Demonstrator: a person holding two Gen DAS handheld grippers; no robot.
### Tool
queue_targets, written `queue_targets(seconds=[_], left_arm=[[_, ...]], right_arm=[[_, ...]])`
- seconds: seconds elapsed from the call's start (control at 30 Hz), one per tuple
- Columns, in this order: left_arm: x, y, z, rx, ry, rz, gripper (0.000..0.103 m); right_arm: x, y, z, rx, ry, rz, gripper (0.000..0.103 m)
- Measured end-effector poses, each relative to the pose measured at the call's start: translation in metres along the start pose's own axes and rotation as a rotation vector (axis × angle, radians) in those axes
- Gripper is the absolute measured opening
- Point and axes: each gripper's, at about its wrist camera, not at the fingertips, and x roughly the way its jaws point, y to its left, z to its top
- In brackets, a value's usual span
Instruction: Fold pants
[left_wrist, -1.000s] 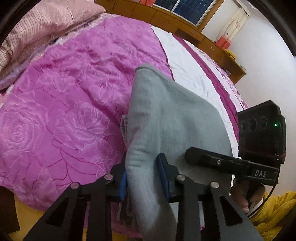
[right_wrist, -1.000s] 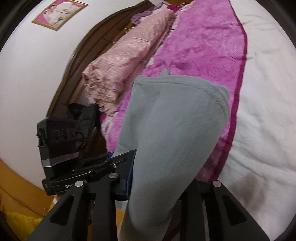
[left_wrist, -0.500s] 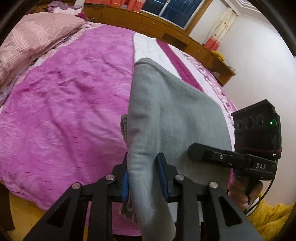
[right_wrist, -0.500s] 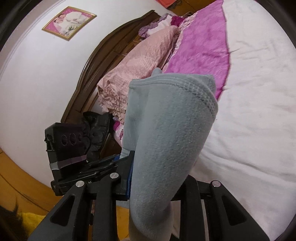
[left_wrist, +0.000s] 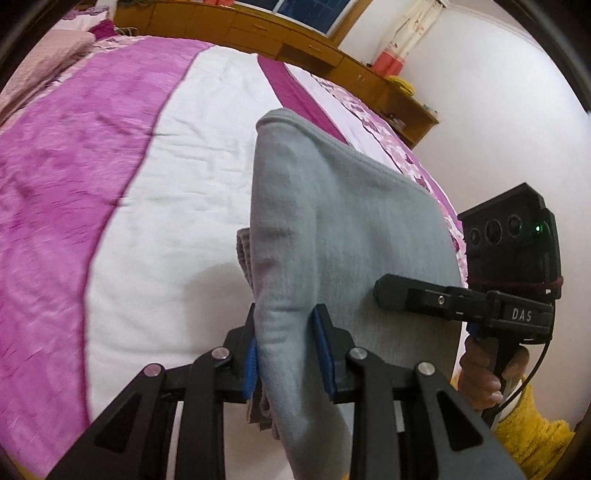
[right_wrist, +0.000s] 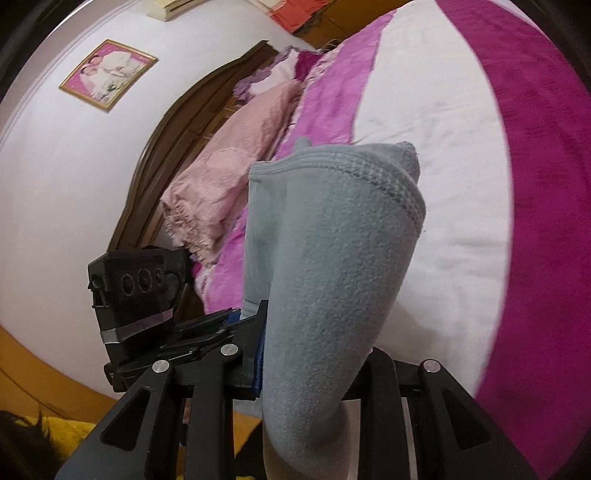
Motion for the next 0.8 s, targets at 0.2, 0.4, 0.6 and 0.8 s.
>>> queue_targets(seconds=[0.2,0.4,0.6,0.8], left_arm=[[0.055,-0.004,0.012,0.071,0.054,0.026,0.025],[0.088,0.002,0.006,0.177,0.082,0.084,0.025],[0.082,-0.001,0.001,0.173,0.083,0.087,0.026],[0.054,-0.013,-0.007,0.187,0.081,0.133,0.026]], right_arm=[[0.008,-0.048,0.021,0.024,0.025,-0.106,0.019],[0.033,-0.084,0.022,0.04,0.048,-0.27,0.025],[0.028,-0.087,0.017,0.064,0.017,-0.275,0.028],[0.009,-0.061,0.007,0.017,0.022,-0.375,0.029]])
